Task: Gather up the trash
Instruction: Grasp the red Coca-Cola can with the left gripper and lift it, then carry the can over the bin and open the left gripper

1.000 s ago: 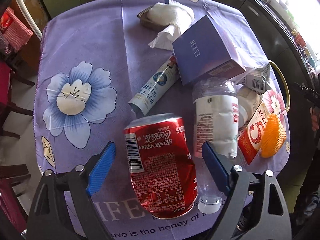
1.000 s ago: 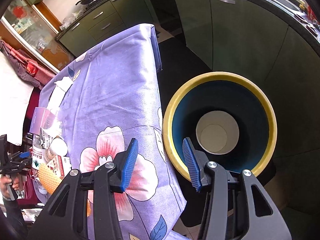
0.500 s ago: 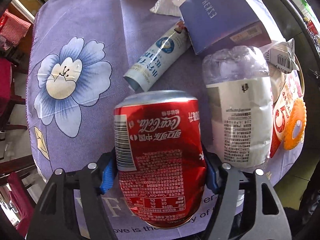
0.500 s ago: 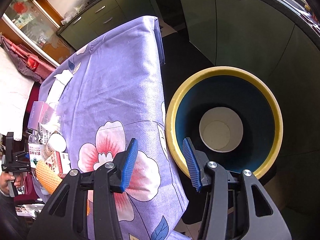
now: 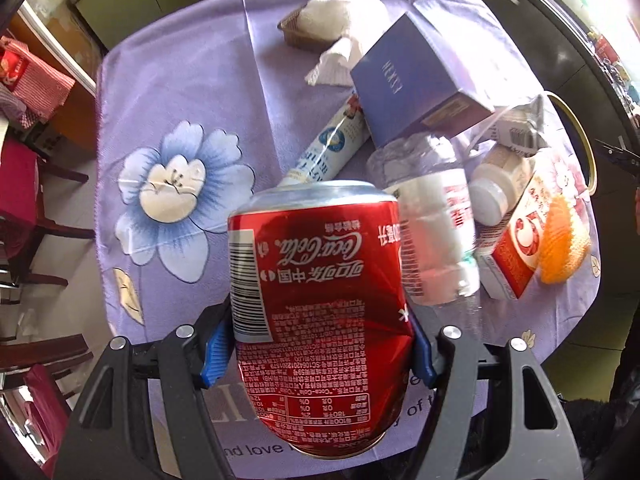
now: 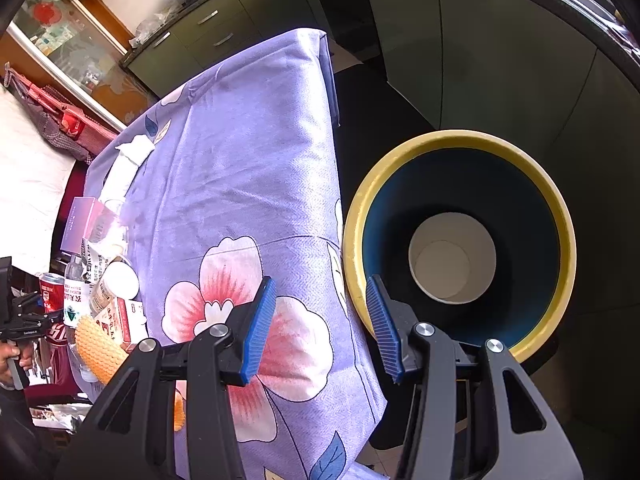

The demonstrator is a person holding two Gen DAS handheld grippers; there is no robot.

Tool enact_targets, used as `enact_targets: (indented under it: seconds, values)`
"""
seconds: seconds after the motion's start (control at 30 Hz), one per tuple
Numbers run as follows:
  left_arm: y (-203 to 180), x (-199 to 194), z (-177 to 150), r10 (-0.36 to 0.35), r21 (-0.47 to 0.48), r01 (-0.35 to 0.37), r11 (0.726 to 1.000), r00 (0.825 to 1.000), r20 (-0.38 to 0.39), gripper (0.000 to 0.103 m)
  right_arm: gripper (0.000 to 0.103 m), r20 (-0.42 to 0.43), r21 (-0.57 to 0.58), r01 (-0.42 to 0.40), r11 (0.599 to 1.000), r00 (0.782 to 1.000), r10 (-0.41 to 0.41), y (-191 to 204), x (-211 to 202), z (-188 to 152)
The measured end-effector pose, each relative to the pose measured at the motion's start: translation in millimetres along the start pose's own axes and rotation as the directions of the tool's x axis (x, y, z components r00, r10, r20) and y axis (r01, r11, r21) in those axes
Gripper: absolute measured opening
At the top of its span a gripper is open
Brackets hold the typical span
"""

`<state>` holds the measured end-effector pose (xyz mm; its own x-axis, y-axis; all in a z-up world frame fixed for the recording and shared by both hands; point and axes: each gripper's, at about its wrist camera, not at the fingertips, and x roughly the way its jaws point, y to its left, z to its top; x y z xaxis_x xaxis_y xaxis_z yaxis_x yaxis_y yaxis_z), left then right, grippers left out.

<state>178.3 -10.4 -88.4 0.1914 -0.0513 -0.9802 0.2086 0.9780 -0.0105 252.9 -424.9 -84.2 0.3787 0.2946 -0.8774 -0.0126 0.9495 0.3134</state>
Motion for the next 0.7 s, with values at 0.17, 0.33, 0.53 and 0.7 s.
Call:
enact_targets:
  seconds: [0.17, 0.33, 0.53, 0.7]
  values:
    - [-21.6, -35.4, 2.4, -0.01, 0.055, 0.006, 0.998, 0.998, 0.068, 0.066, 0.047, 0.014, 0.011, -0.012, 1.0, 1.0, 0.012, -5.4, -3.0, -5.6]
    - [-67.3, -60.1, 21.8, -0.072, 0.172, 0.05, 0.984, 0.99, 0.125, 0.067, 0.047, 0.032, 0.033, -0.02, 0.999, 0.999, 0.019, -20.5, -10.0, -14.1]
    - [-157.5, -64.4, 68.4, -0.166, 0.371, 0.109, 0.922, 0.978, 0.124, 0.067, 0.047, 0.076, 0.088, -0.006, 0.996, 0.997, -0.001, -57.1, -33.6, -34.1]
    - [-265.8, -50.2, 107.2, -0.27, 0.524, 0.192, 0.83, 0.96, 0.075, 0.067, 0.047, 0.108, 0.161, 0.013, 0.987, 0.994, -0.031, -94.9, -55.4, -56.3]
